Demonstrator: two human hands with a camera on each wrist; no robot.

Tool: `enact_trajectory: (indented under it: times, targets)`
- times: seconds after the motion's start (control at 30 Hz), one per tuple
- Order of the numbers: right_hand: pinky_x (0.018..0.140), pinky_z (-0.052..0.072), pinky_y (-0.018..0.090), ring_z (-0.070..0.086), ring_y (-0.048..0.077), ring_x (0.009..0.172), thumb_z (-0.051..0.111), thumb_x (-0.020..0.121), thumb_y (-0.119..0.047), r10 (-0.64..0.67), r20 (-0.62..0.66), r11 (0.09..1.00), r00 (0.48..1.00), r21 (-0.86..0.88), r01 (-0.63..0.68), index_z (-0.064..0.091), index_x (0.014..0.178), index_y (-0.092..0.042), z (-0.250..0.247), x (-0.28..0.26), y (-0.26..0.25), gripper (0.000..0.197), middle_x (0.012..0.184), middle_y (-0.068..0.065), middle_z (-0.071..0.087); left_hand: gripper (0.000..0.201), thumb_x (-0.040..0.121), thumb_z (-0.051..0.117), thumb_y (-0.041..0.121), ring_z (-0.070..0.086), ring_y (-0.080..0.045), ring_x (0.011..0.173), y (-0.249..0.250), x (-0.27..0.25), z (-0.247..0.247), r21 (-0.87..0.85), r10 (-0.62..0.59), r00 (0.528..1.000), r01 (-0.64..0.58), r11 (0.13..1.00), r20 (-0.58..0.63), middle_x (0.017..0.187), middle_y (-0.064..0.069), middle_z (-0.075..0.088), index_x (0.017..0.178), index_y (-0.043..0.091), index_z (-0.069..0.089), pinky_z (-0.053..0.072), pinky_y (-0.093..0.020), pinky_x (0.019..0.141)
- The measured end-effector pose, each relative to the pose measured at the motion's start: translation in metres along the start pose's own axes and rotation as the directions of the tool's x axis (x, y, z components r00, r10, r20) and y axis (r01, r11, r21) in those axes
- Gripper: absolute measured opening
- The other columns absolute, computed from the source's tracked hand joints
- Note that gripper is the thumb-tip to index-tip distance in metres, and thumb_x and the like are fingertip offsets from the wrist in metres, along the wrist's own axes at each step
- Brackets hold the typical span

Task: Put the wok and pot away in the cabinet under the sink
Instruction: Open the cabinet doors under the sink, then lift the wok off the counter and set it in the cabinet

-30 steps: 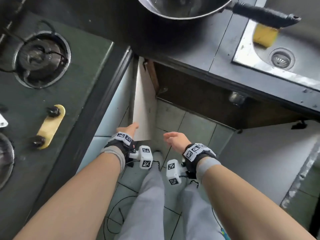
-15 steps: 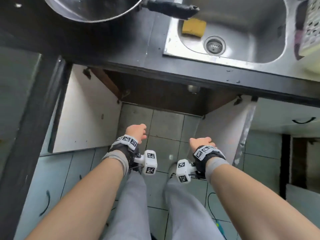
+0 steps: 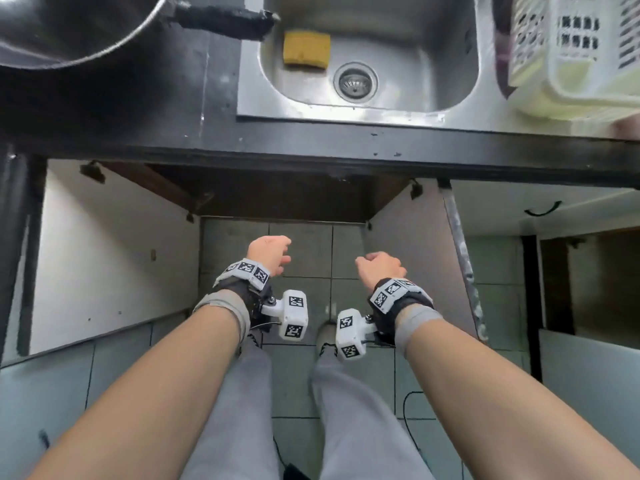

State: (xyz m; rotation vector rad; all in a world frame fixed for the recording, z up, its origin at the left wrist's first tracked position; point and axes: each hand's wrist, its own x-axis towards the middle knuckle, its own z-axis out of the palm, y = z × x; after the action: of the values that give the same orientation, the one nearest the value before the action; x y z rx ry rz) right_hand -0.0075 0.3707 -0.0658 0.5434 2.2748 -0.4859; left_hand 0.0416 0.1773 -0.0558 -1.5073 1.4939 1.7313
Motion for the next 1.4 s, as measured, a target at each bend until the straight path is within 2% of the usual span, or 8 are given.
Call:
enact_trajectory:
  times: [0.17, 0.33, 0.47, 0.6, 0.77, 0.97, 1.17, 1.4]
  targets:
    - [0.095, 0.044, 0.029, 0.062, 0.026, 0.113, 0.055, 0.087, -0.029, -0.251, 0.097, 0.954, 0.963, 0.191, 0.229, 0.071, 0.107, -0.019, 0.011, -0.047, -0.104, 0.028, 0.114, 0.004, 0.071, 0.024, 0.095, 0.051, 0.016, 0.061, -0.015, 0.073, 0.038, -0.009, -0.069, -0.132, 0.035, 0.997, -0.044, 0.99, -0.066, 0.109, -0.007, 0.061, 0.114, 0.008, 0.062, 0.044, -0.028, 0.066]
    - [0.086, 0.05, 0.026, 0.067, 0.014, 0.093, 0.057, 0.082, -0.031, -0.558, -0.004, 0.811, 0.83, 0.21, 0.546, 0.073, 0.091, -0.022, 0.009, -0.106, -0.218, 0.021, 0.092, -0.008, 0.074, 0.018, 0.096, 0.048, 0.016, 0.057, -0.016, 0.068, 0.093, -0.026, -0.16, -0.261, 0.021, 0.99, -0.058, 0.964, -0.142, 0.09, -0.003, 0.061, 0.079, 0.014, 0.055, 0.041, -0.027, 0.063]
    - [0.081, 0.043, 0.03, 0.06, 0.023, 0.099, 0.056, 0.08, -0.027, -0.559, -0.313, 0.756, 0.768, 0.188, 0.627, 0.058, 0.099, -0.02, -0.018, -0.13, -0.302, 0.021, 0.097, -0.003, 0.063, 0.013, 0.093, 0.051, 0.017, 0.056, -0.016, 0.065, 0.138, -0.036, -0.21, -0.351, 0.058, 0.978, -0.127, 0.928, -0.201, 0.09, -0.005, 0.063, 0.084, 0.012, 0.059, 0.039, -0.025, 0.059]
    - [0.099, 0.038, 0.04, 0.051, 0.028, 0.113, 0.057, 0.076, -0.031, -0.572, -0.587, 0.778, 0.573, -0.167, 0.605, 0.056, 0.111, -0.018, -0.052, -0.131, -0.354, 0.038, 0.116, 0.004, 0.059, 0.009, 0.091, 0.053, 0.02, 0.058, -0.017, 0.068, 0.17, -0.039, -0.216, -0.372, 0.089, 0.982, -0.146, 0.917, -0.166, 0.092, -0.006, 0.066, 0.093, 0.013, 0.059, 0.041, -0.026, 0.061]
    - [0.094, 0.045, 0.048, 0.06, 0.037, 0.1, 0.032, 0.093, -0.028, -0.658, -0.163, 0.711, 0.735, -0.458, 0.534, 0.056, 0.105, -0.011, -0.085, -0.094, -0.377, 0.031, 0.105, 0.017, 0.064, 0.023, 0.091, 0.054, 0.031, 0.058, -0.02, 0.08, 0.192, -0.038, -0.186, -0.428, 0.07, 0.995, -0.091, 0.899, -0.066, 0.097, -0.006, 0.064, 0.103, 0.012, 0.061, 0.048, -0.035, 0.083]
    - [0.075, 0.052, 0.038, 0.06, 0.033, 0.081, 0.029, 0.091, -0.035, -0.753, 0.194, 0.531, 0.628, -0.385, 0.755, 0.065, 0.09, -0.005, -0.08, -0.077, -0.372, 0.046, 0.099, 0.019, 0.07, 0.071, 0.071, 0.069, 0.064, 0.069, -0.028, 0.095, 0.199, -0.05, -0.134, -0.498, 0.093, 0.994, -0.053, 0.865, 0.057, 0.108, -0.01, 0.069, 0.115, 0.009, 0.063, 0.061, -0.044, 0.077]
    - [0.089, 0.054, 0.04, 0.069, 0.032, 0.092, 0.036, 0.086, -0.049, -0.745, 0.335, 0.589, 0.577, -0.078, 0.805, 0.071, 0.096, 0.0, -0.068, -0.077, -0.363, 0.061, 0.099, 0.017, 0.075, 0.026, 0.089, 0.064, 0.033, 0.045, -0.012, 0.039, 0.195, -0.061, -0.12, -0.508, 0.11, 0.969, -0.211, 0.835, -0.222, 0.067, -0.004, 0.052, 0.094, 0.009, 0.054, 0.039, -0.017, 0.037]
    - [0.102, 0.049, 0.04, 0.07, 0.024, 0.102, 0.056, 0.083, -0.061, -0.669, 0.56, 0.665, 0.488, 0.159, 0.729, 0.076, 0.081, -0.014, -0.04, -0.097, -0.357, 0.051, 0.101, 0.007, 0.077, 0.016, 0.089, 0.059, 0.019, 0.032, -0.01, 0.032, 0.166, -0.081, -0.125, -0.396, 0.185, 0.939, -0.294, 0.87, -0.291, 0.058, -0.003, 0.043, 0.079, 0.013, 0.048, 0.021, -0.015, 0.035]
